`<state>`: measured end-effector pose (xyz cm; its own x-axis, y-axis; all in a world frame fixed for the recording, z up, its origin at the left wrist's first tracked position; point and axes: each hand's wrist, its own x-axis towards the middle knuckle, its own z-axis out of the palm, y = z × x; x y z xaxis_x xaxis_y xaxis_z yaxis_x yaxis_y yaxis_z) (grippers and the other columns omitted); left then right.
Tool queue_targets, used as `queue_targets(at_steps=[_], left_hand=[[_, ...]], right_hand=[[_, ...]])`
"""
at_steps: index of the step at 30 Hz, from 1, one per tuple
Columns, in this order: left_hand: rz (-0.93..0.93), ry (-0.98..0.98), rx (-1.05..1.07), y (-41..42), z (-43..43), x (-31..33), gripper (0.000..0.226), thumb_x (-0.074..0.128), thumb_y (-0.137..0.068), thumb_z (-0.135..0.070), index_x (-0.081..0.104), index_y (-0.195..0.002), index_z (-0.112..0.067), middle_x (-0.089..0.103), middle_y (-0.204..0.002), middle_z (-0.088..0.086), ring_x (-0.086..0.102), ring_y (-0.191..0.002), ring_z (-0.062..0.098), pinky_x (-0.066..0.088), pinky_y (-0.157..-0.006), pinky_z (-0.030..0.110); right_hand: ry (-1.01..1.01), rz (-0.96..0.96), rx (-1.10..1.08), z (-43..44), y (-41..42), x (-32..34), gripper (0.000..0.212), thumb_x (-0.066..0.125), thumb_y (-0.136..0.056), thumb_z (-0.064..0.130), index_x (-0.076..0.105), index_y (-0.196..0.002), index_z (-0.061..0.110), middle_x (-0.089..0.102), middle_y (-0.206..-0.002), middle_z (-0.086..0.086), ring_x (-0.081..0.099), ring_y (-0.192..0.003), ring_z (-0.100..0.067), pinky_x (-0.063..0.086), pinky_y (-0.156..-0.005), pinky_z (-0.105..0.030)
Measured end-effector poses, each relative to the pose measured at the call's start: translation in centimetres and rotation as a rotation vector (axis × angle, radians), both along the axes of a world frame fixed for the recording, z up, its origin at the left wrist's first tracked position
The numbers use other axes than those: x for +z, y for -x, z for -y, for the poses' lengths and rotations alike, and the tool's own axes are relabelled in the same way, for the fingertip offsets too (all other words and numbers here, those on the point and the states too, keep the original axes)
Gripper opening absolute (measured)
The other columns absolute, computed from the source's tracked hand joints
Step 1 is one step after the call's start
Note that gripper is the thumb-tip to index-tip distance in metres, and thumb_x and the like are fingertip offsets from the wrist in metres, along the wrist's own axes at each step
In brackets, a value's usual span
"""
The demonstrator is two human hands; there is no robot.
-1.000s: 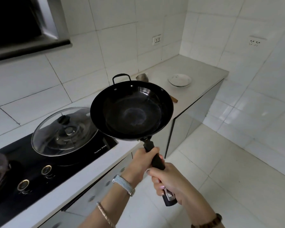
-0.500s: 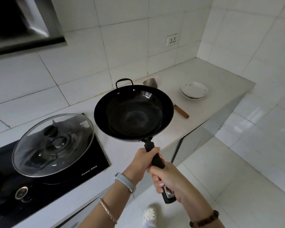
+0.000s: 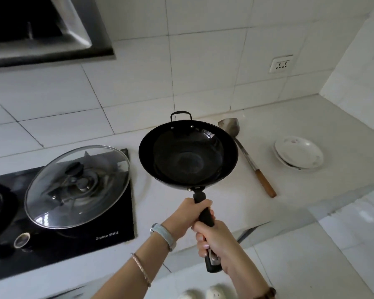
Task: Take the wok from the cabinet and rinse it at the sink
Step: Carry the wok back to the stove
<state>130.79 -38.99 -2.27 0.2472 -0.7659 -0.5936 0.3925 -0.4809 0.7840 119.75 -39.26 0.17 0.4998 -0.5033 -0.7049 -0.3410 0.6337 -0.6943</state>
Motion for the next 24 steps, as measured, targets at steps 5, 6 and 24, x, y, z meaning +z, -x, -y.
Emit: queue_targets(at_steps=[5, 6, 24], left_hand=[[0.048, -0.013, 0.058, -0.4, 2.8, -0.6, 0.015, 0.061, -0.090, -0.017, 0.057, -0.082, -0.004, 0.062, -0.065, 0.003, 0.062, -0.056, 0.012, 0.054, -0.061, 0.022], [0.047, -0.015, 0.078, -0.5, 3.3, -0.9, 0.015, 0.061, -0.090, -0.017, 0.057, -0.082, -0.005, 0.063, -0.064, 0.003, 0.062, -0.057, 0.012, 0.054, -0.062, 0.023], [0.036, -0.059, 0.159, -5.4, 7.0, -3.5, 0.015, 0.059, -0.092, -0.017, 0.058, -0.088, -0.003, 0.063, -0.071, 0.005, 0.063, -0.057, 0.010, 0.053, -0.059, 0.019]], right_hand=[[-0.003, -0.014, 0.074, 3.8, -0.7, -0.9, 0.003, 0.053, -0.082, 0.005, 0.050, -0.081, 0.006, 0.037, -0.049, 0.002, 0.032, -0.039, -0.012, 0.034, -0.040, -0.023], [-0.001, -0.015, 0.093, 4.5, -0.9, -1.1, 0.003, 0.053, -0.082, 0.005, 0.051, -0.080, 0.006, 0.037, -0.049, 0.002, 0.033, -0.039, -0.012, 0.034, -0.040, -0.023], [-0.061, -0.031, 0.202, 9.2, -5.7, -3.5, 0.012, 0.052, -0.084, 0.003, 0.049, -0.074, 0.008, 0.039, -0.047, 0.002, 0.032, -0.038, -0.011, 0.033, -0.039, -0.023]])
